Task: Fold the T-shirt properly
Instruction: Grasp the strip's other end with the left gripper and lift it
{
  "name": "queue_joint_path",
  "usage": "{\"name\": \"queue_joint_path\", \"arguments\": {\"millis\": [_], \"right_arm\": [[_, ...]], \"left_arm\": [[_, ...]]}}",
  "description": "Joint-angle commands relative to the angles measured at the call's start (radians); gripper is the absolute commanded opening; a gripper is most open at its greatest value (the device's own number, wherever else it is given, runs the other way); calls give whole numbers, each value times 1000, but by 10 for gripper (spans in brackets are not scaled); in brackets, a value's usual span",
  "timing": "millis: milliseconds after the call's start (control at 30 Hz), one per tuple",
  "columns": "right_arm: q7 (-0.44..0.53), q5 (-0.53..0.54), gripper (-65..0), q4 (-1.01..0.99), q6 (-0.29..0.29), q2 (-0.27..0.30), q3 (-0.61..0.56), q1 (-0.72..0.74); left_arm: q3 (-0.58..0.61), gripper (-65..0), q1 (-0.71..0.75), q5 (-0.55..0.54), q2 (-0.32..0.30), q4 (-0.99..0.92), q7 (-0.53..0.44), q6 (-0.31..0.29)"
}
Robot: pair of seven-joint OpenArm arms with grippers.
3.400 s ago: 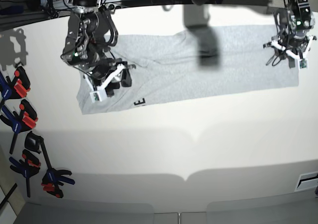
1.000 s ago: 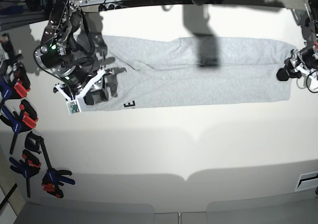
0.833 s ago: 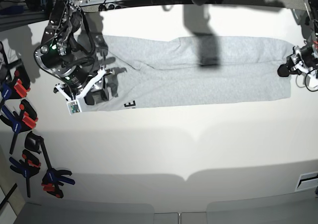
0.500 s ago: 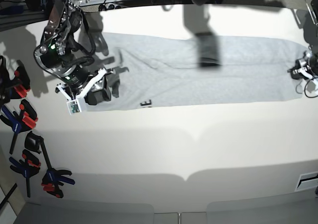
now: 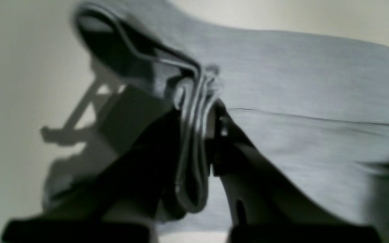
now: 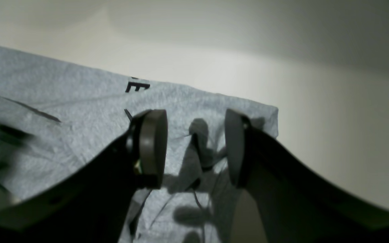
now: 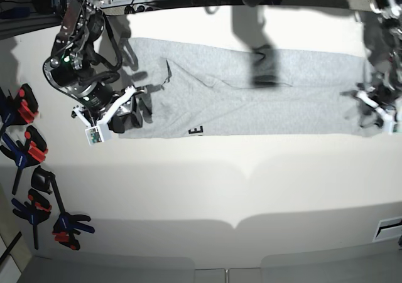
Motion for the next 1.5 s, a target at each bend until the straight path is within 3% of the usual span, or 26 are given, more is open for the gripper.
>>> {"name": "queue_joint_path", "arguments": {"millis": [0, 167, 433, 600, 933, 1033, 1100, 1167, 1233, 1300, 1367, 1467], "right_arm": [[24, 13, -383, 24, -2, 10, 4, 15], [24, 13, -383, 47, -2, 11, 4, 14], [24, 13, -383, 61, -2, 11, 4, 15], [26, 5, -383, 61, -2, 11, 4, 15], [32, 2, -383, 61, -2, 11, 4, 14], [32, 2, -383, 61, -2, 11, 4, 14], [33, 3, -383, 61, -2, 11, 4, 14], [33, 6, -383, 61, -2, 11, 4, 14], [33, 5, -383, 61, -2, 11, 4, 14], [39, 5, -383, 61, -2, 10, 4, 15], [48, 5, -383, 61, -2, 11, 4, 15], [37, 0, -383, 61, -2, 11, 4, 14]], "left_arm": [[-6, -650, 2, -11, 13, 56, -17, 1], [-6, -650, 23, -13, 169, 182, -21, 1], [-3, -650, 41, -22, 344, 188, -19, -26], [48, -650, 51, -58, 387, 188, -17, -41], [160, -650, 59, -13, 402, 188, -49, -40], [160, -471, 59, -29, 402, 188, -46, -40], [160, -345, 59, -80, 402, 188, -46, -41], [160, -260, 59, -159, 402, 188, -46, -41], [160, -217, 59, -236, 402, 188, -46, -49], [160, -214, 58, -266, 401, 188, -46, -105], [158, -214, 56, -256, 399, 188, -46, -162], [156, -214, 56, -182, 399, 188, -47, -199]]}}
